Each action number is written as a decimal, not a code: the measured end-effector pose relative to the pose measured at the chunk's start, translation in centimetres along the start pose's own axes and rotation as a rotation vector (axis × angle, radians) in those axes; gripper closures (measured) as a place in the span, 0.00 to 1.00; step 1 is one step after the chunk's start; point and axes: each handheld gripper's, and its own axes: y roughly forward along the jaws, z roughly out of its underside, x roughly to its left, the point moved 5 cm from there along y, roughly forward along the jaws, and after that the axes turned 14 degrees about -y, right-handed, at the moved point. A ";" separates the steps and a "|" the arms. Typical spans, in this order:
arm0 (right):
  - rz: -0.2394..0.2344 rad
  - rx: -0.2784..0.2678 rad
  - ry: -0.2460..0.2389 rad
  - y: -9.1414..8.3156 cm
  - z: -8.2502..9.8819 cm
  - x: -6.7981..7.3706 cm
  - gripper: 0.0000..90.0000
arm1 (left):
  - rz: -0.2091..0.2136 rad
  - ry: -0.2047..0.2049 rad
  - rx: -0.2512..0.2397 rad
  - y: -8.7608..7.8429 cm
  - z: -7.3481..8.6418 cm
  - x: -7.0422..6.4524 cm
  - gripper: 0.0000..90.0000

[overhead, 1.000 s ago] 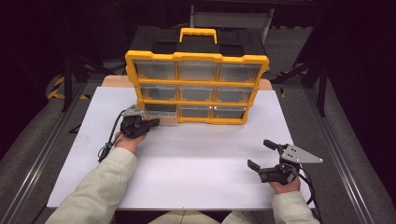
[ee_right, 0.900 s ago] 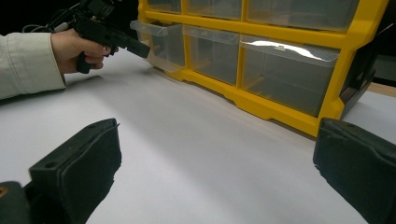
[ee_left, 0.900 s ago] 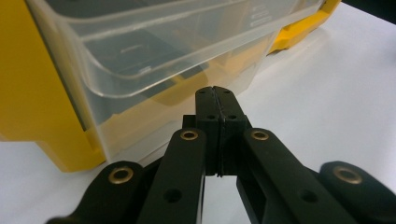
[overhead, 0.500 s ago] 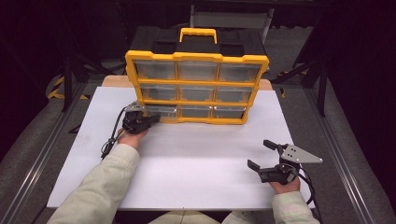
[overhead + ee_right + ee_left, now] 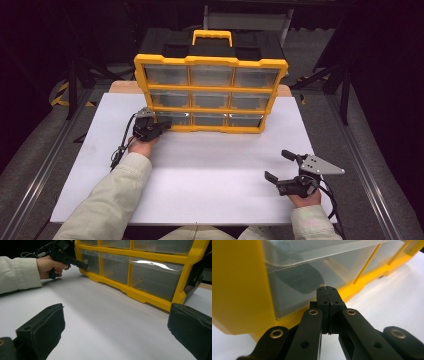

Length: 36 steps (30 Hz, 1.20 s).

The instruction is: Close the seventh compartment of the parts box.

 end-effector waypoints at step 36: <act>-0.005 0.005 0.006 0.1 0.0 0.0 0.02 | 0.105 0.105 -0.054 -5.4 -1.2 -5.2 0.52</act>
